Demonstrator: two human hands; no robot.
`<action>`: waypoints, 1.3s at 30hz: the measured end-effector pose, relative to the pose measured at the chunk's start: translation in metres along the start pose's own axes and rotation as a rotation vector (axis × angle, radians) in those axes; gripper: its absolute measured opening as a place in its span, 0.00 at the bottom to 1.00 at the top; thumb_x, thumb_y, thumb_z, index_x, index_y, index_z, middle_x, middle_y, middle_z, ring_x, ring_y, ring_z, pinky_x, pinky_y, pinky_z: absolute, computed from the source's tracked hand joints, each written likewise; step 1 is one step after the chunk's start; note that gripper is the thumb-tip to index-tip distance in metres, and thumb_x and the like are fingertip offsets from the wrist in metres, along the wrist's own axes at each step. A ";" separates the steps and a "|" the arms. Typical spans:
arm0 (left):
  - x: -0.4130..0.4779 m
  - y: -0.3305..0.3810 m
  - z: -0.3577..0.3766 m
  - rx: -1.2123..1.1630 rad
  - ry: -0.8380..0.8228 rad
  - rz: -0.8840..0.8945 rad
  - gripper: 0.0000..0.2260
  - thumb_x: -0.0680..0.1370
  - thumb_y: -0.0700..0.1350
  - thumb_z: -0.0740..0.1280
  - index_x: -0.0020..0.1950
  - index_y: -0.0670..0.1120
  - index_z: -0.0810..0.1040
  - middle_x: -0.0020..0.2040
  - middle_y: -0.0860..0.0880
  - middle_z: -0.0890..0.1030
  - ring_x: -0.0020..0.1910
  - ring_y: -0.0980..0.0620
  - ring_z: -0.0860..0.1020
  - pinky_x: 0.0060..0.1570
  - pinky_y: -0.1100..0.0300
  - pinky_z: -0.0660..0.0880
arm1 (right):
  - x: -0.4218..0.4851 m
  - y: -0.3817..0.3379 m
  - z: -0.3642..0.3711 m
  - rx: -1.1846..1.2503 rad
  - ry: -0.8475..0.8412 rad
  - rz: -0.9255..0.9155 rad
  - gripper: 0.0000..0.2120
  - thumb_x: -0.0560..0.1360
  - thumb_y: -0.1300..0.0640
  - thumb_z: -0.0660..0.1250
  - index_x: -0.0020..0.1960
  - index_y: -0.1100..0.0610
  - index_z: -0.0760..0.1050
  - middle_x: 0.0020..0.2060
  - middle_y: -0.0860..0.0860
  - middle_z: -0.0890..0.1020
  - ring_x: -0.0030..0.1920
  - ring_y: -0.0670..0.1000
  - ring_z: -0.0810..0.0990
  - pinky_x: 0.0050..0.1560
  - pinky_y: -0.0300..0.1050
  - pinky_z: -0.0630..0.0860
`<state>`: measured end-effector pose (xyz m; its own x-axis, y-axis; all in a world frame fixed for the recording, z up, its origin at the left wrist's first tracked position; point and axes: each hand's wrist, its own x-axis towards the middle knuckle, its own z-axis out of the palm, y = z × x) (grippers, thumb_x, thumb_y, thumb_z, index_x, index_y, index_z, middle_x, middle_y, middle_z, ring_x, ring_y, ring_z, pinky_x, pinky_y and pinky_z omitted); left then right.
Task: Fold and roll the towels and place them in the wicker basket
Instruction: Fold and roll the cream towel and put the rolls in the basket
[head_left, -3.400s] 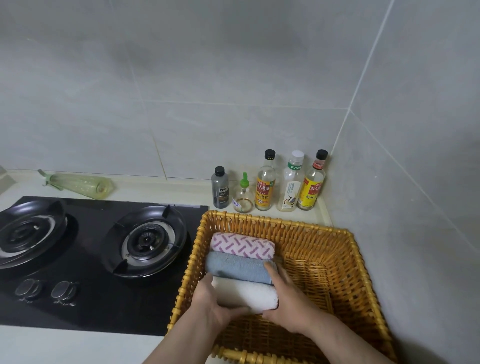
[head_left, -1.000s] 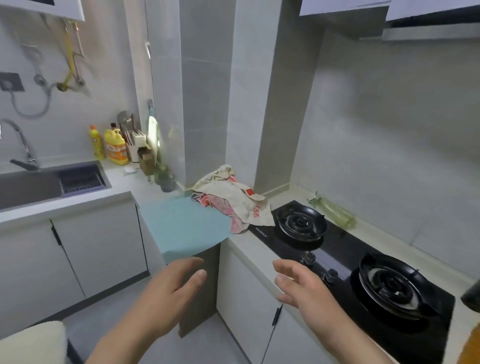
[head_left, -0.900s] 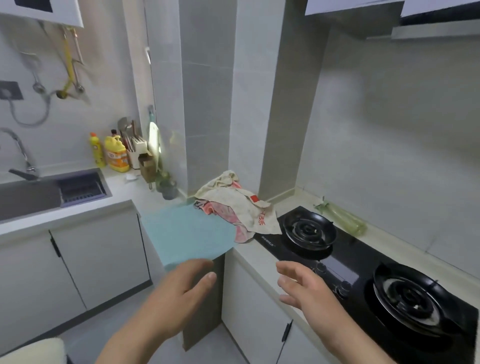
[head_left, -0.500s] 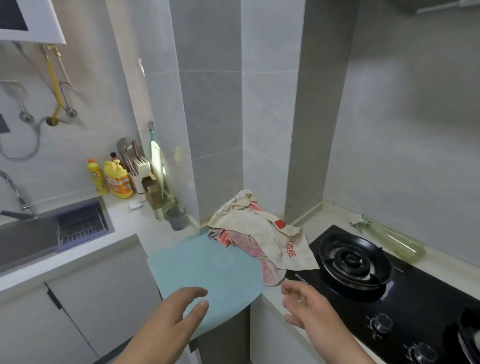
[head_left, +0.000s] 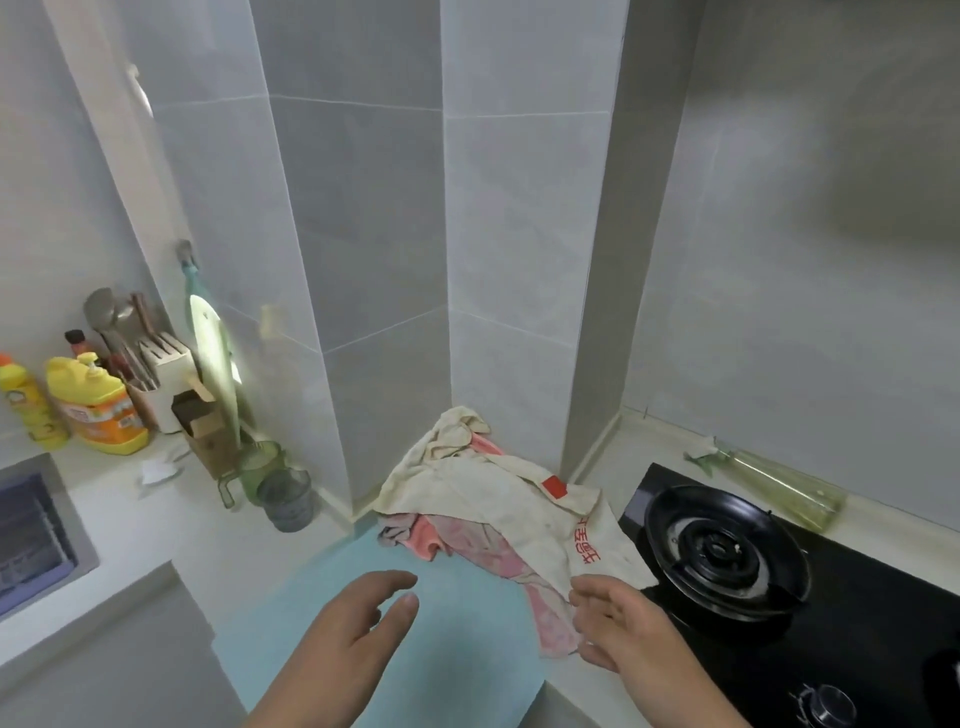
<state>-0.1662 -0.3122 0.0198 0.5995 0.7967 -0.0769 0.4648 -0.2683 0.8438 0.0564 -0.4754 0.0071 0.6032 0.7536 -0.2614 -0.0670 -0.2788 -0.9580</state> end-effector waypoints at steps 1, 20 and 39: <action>0.021 -0.004 -0.007 0.004 -0.027 0.024 0.07 0.79 0.55 0.63 0.57 0.65 0.74 0.60 0.65 0.74 0.60 0.58 0.76 0.55 0.66 0.70 | 0.012 0.000 0.008 -0.007 0.026 0.008 0.10 0.77 0.63 0.68 0.56 0.52 0.77 0.55 0.50 0.80 0.54 0.44 0.79 0.53 0.45 0.79; 0.304 -0.029 -0.024 -0.014 -0.337 0.308 0.14 0.77 0.50 0.69 0.55 0.67 0.70 0.59 0.62 0.75 0.56 0.65 0.75 0.57 0.64 0.71 | 0.136 0.006 0.081 -0.256 0.436 0.096 0.14 0.75 0.62 0.70 0.54 0.45 0.76 0.55 0.40 0.78 0.54 0.39 0.77 0.45 0.29 0.75; 0.434 -0.065 0.074 0.193 -0.172 0.381 0.31 0.74 0.42 0.72 0.73 0.55 0.63 0.60 0.50 0.70 0.54 0.49 0.74 0.52 0.56 0.71 | 0.289 0.069 0.024 -0.824 0.440 -0.105 0.23 0.75 0.54 0.70 0.68 0.53 0.72 0.62 0.47 0.77 0.57 0.48 0.77 0.56 0.34 0.66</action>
<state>0.1127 0.0107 -0.1077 0.8429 0.5249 0.1187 0.2934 -0.6332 0.7162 0.2064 -0.2627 -0.1377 0.8318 0.5528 0.0506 0.4867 -0.6825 -0.5453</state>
